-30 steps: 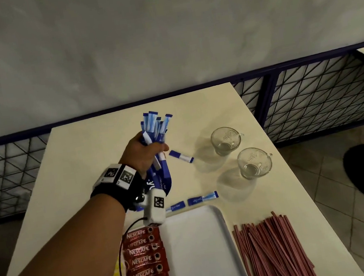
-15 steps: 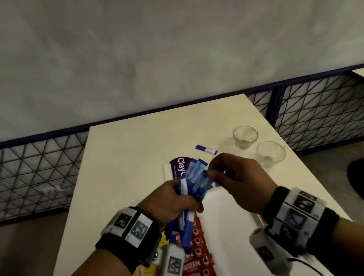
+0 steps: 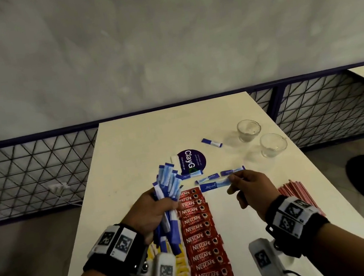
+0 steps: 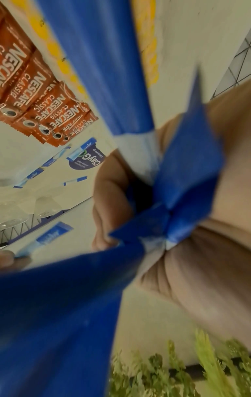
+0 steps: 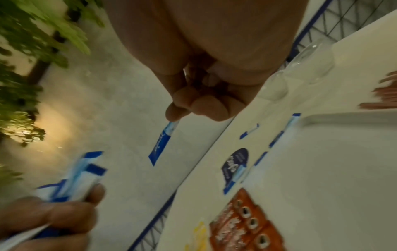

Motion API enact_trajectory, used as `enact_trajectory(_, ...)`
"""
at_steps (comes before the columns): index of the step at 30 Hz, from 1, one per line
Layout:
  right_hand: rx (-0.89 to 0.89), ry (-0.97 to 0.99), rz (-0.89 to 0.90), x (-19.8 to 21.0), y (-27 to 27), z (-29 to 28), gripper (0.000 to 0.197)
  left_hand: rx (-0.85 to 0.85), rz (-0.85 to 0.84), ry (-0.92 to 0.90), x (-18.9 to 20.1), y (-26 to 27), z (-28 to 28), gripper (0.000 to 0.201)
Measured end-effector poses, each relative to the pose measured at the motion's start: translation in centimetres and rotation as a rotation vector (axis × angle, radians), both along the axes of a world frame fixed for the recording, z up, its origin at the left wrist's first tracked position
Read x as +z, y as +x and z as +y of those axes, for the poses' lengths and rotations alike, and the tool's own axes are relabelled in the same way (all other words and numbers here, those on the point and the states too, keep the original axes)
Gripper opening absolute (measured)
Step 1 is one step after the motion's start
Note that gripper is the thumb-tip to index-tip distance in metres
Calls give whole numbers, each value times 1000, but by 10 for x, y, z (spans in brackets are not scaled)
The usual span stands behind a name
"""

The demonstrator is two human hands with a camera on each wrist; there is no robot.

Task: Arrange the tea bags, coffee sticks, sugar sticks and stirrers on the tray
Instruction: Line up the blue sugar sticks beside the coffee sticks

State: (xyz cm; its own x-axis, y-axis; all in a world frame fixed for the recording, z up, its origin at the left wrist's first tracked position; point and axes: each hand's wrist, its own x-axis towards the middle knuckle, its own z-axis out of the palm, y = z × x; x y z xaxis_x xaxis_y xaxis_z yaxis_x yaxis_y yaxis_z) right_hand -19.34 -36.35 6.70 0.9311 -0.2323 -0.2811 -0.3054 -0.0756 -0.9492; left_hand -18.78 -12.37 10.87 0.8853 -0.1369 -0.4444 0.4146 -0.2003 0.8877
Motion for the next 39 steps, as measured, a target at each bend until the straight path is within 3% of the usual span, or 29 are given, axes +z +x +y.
enact_trajectory(5,-12,-144,217,-54,34,-38,23,64,57,29,-14,4,-1,14)
enact_trajectory(10,128,-267,411,-95,76,-44,23,134,87,48,-27,14,-7,16)
enact_trajectory(13,321,-491,446,-109,97,-38,14,166,101,46,-29,19,-11,16)
enact_trajectory(15,417,-696,440,-116,106,-34,23,190,116,51,-31,23,-14,16)
enact_trajectory(21,471,-849,443,-139,118,-32,30,204,134,89,-34,29,-19,20)
enact_trajectory(27,447,-937,433,-126,114,-25,21,210,132,90,-33,31,-20,23)
enact_trajectory(30,495,-937,399,-115,109,-25,30,224,132,68,-34,32,-19,23)
enact_trajectory(34,391,-802,319,-79,95,-16,57,332,116,-66,-34,34,-21,18)
enact_trajectory(36,490,-624,179,-53,81,2,53,422,107,-128,-35,38,-25,18)
enact_trajectory(39,778,-301,35,-17,60,29,40,533,71,-146,-42,44,-36,17)
